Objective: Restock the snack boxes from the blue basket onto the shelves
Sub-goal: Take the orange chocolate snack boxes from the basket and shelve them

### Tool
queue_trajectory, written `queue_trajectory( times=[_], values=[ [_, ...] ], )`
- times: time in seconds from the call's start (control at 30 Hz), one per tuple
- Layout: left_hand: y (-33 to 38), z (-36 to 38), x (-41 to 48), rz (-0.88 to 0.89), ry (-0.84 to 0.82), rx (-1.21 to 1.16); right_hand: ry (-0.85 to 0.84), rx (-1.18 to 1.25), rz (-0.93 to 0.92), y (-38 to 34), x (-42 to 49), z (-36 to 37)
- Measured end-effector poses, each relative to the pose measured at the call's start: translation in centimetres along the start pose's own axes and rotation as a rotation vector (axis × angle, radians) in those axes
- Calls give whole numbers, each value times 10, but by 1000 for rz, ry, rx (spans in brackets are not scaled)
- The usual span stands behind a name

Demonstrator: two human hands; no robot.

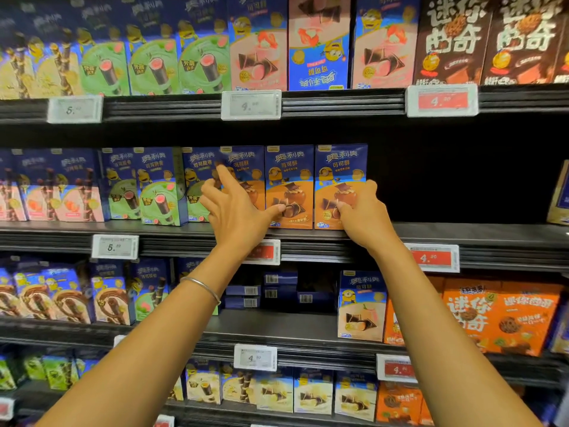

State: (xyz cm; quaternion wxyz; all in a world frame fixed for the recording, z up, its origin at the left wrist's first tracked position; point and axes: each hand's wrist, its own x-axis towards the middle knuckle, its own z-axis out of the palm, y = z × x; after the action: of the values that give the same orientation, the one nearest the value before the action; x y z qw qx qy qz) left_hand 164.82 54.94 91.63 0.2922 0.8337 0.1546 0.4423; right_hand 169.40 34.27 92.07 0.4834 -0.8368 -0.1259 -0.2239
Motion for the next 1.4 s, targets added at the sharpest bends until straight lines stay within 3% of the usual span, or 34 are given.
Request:
queue_trajectory(
  times=[1.4],
  values=[
    [5,3,2,-22,0,30,-49,-36,57,-5,7,3]
  ],
)
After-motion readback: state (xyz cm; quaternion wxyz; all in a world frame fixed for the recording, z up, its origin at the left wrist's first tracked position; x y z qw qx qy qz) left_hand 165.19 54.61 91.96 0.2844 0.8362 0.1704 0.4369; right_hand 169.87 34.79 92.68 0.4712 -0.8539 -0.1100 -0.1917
